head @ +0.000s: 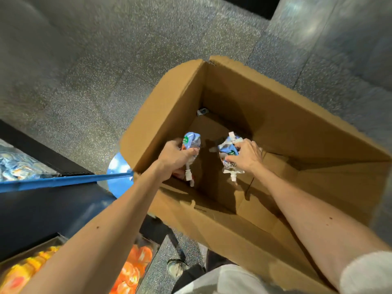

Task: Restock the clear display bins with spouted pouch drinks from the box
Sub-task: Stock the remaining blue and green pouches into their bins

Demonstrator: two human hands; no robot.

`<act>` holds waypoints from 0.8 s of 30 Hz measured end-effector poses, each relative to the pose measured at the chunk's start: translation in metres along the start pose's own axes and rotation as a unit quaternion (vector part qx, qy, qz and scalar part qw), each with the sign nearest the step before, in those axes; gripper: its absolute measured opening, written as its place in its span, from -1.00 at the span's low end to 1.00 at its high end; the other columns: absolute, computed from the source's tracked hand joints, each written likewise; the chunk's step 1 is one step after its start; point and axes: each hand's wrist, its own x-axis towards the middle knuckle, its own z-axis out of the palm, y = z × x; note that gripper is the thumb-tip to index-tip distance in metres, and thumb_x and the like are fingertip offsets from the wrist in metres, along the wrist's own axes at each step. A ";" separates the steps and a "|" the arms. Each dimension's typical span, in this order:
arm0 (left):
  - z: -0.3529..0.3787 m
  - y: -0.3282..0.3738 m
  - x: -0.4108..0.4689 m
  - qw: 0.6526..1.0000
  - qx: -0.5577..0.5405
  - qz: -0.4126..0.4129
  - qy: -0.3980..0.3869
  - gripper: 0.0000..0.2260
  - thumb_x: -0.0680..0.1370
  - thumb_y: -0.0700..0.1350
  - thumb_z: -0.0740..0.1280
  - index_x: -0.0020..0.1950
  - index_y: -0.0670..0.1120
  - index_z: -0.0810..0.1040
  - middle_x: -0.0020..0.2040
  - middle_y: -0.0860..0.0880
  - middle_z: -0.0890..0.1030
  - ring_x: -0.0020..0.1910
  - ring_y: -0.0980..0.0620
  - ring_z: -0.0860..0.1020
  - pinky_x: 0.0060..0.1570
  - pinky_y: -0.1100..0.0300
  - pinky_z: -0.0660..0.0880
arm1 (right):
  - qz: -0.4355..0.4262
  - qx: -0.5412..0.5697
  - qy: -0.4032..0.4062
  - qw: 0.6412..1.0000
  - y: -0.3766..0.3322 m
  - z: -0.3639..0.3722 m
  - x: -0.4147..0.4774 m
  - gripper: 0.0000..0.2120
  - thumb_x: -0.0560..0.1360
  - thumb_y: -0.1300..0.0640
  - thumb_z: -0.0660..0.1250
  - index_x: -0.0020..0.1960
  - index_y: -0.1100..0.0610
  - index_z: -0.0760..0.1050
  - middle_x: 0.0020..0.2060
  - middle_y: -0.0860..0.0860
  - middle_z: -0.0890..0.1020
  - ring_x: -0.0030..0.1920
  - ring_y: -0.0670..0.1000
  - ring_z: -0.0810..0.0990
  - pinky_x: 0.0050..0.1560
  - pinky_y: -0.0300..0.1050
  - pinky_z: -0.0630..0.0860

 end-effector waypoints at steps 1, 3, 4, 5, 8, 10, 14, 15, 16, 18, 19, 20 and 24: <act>-0.003 0.001 -0.011 1.000 -0.016 0.019 -0.004 -0.74 0.44 0.04 0.53 0.03 0.00 0.57 0.02 -0.15 0.68 -0.03 -0.13 0.68 -0.09 -0.25 0.63 | -0.008 0.001 0.004 1.000 0.000 -0.005 -0.012 -0.62 0.42 -0.12 0.50 0.08 0.12 0.60 0.15 0.08 0.52 0.26 0.14 0.42 0.26 0.11 0.36; -0.011 0.001 -0.036 0.998 -0.045 0.051 -0.014 -0.73 0.46 0.01 0.52 0.10 -0.04 0.60 0.03 -0.15 0.69 0.02 -0.14 0.68 -0.02 -0.22 0.63 | -0.022 0.006 0.018 1.000 -0.002 -0.016 -0.040 -0.62 0.40 -0.13 0.51 0.07 0.11 0.60 0.12 0.07 0.52 0.25 0.13 0.42 0.25 0.11 0.37; -0.015 0.001 -0.049 0.996 -0.065 0.065 -0.020 -0.73 0.48 0.00 0.51 0.11 -0.05 0.61 0.04 -0.15 0.69 0.01 -0.14 0.68 -0.02 -0.17 0.64 | -0.032 0.012 0.034 0.999 -0.005 -0.023 -0.055 -0.62 0.40 -0.14 0.51 0.07 0.09 0.60 0.11 0.04 0.52 0.25 0.12 0.41 0.24 0.10 0.37; -0.019 -0.001 -0.063 0.993 -0.086 0.078 -0.026 -0.74 0.48 0.02 0.50 0.12 -0.03 0.61 0.02 -0.15 0.69 -0.06 -0.13 0.69 -0.11 -0.08 0.64 | -0.042 0.023 0.053 0.997 -0.009 -0.031 -0.070 -0.64 0.40 -0.15 0.50 0.06 0.07 0.59 0.09 0.01 0.51 0.25 0.10 0.41 0.23 0.07 0.36; -0.033 0.001 -0.103 0.985 -0.124 0.107 -0.052 -0.72 0.49 0.12 0.47 0.09 0.02 0.58 -0.07 -0.08 0.66 -0.25 -0.02 0.56 -0.33 0.18 0.38 | -0.054 0.114 0.090 0.988 -0.026 -0.053 -0.117 -0.63 0.41 -0.13 0.51 0.09 0.07 0.59 0.07 -0.08 0.49 0.22 0.01 0.43 0.09 -0.07 0.36; -0.041 0.004 -0.124 0.978 -0.168 0.108 -0.067 -0.67 0.51 0.13 0.44 0.18 0.01 0.55 0.00 -0.05 0.68 -0.08 -0.05 0.62 -0.24 0.16 0.44 | -0.064 0.210 0.102 0.970 -0.033 -0.066 -0.143 -0.67 0.38 -0.07 0.56 0.03 0.11 0.66 0.01 -0.02 0.62 0.09 0.05 0.57 -0.04 -0.03 0.49; -0.057 0.007 -0.165 0.945 -0.274 0.136 -0.113 -0.66 0.52 0.09 0.40 0.17 -0.10 0.53 -0.01 -0.18 0.63 -0.20 -0.06 0.61 -0.40 0.18 0.50 | -0.055 0.433 0.071 0.897 -0.049 -0.095 -0.187 -0.78 0.38 0.10 0.58 -0.02 0.12 0.66 -0.13 0.04 0.74 -0.10 0.06 0.73 -0.05 0.07 0.67; -0.062 0.007 -0.176 0.933 -0.307 0.137 -0.127 -0.70 0.53 0.08 0.37 0.10 -0.11 0.53 -0.06 -0.19 0.61 -0.25 -0.07 0.59 -0.44 0.20 0.49 | -0.060 0.460 0.062 0.884 -0.054 -0.101 -0.196 -0.77 0.39 0.12 0.57 0.00 0.14 0.65 -0.11 0.06 0.74 -0.09 0.07 0.73 -0.02 0.05 0.66; -0.070 0.005 -0.188 0.921 -0.339 0.138 -0.137 -0.72 0.53 0.08 0.35 0.06 -0.12 0.52 -0.10 -0.18 0.59 -0.27 -0.08 0.57 -0.46 0.21 0.49 | -0.069 0.487 0.053 0.869 -0.061 -0.107 -0.205 -0.76 0.40 0.13 0.56 0.03 0.17 0.64 -0.09 0.09 0.74 -0.07 0.08 0.73 0.02 0.06 0.65; -0.089 0.001 -0.218 0.899 -0.382 0.157 -0.144 -0.69 0.53 0.10 0.32 0.03 -0.14 0.52 -0.14 -0.16 0.60 -0.25 -0.09 0.57 -0.36 0.18 0.55 | -0.098 0.525 0.035 0.845 -0.085 -0.118 -0.227 -0.74 0.43 0.18 0.52 0.09 0.23 0.62 -0.04 0.14 0.73 -0.02 0.14 0.72 0.08 0.11 0.63; -0.102 -0.004 -0.233 0.892 -0.393 0.172 -0.139 -0.68 0.51 0.11 0.32 0.02 -0.15 0.53 -0.15 -0.14 0.62 -0.22 -0.09 0.59 -0.29 0.15 0.57 | -0.119 0.536 0.023 0.835 -0.099 -0.121 -0.238 -0.74 0.45 0.20 0.49 0.11 0.26 0.61 -0.02 0.16 0.72 0.00 0.16 0.71 0.10 0.12 0.63; -0.115 -0.009 -0.248 0.887 -0.401 0.191 -0.129 -0.67 0.50 0.12 0.33 0.00 -0.15 0.54 -0.16 -0.13 0.63 -0.23 -0.08 0.60 -0.24 0.13 0.58 | -0.140 0.546 0.006 0.826 -0.114 -0.122 -0.251 -0.73 0.47 0.20 0.46 0.14 0.28 0.59 0.00 0.18 0.71 0.02 0.17 0.71 0.09 0.10 0.62; -0.167 -0.040 -0.318 0.852 -0.450 0.254 -0.087 -0.70 0.49 0.10 0.34 -0.13 -0.13 0.61 -0.22 -0.12 0.62 -0.28 -0.06 0.60 -0.11 0.02 0.57 | -0.208 0.590 -0.087 0.776 -0.186 -0.112 -0.312 -0.63 0.43 0.15 0.43 0.18 0.28 0.56 0.01 0.19 0.71 -0.01 0.14 0.70 0.05 0.04 0.62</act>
